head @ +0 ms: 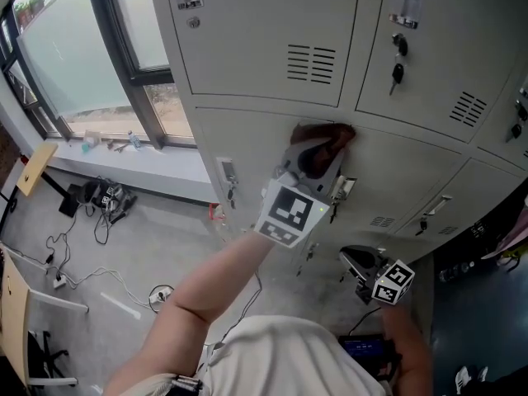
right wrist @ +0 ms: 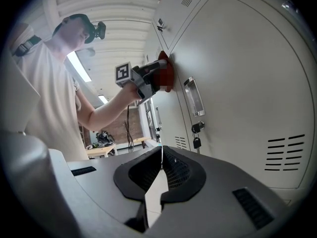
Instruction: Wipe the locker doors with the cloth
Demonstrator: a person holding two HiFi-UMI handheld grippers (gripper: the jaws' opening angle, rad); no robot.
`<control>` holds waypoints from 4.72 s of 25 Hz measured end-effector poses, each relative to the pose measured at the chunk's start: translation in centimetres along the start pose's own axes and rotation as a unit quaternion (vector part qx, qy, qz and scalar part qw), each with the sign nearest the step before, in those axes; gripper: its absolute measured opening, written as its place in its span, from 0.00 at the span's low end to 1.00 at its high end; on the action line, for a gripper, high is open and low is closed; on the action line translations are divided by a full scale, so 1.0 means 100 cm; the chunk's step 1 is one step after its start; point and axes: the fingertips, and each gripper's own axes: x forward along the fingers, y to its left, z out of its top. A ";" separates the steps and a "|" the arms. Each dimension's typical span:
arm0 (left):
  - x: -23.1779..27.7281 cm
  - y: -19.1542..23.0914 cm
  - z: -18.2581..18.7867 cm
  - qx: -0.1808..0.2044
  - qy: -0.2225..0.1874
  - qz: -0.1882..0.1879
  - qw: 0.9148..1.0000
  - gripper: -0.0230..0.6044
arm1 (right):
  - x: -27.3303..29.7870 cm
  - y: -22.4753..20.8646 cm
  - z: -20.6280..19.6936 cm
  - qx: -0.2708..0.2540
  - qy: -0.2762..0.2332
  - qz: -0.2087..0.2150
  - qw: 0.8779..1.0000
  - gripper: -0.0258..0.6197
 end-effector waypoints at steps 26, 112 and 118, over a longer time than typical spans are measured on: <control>-0.219 0.224 -0.123 -0.081 0.085 0.362 0.925 0.10 | 0.039 0.008 -0.013 0.014 0.023 0.023 0.999 0.07; -0.124 0.029 -0.267 -0.001 0.229 0.171 0.958 0.10 | -0.016 -0.006 -0.028 0.070 -0.004 -0.038 0.997 0.07; -0.173 0.083 -0.298 -0.034 0.258 0.251 0.932 0.10 | 0.010 0.006 -0.031 0.060 0.019 -0.009 0.998 0.07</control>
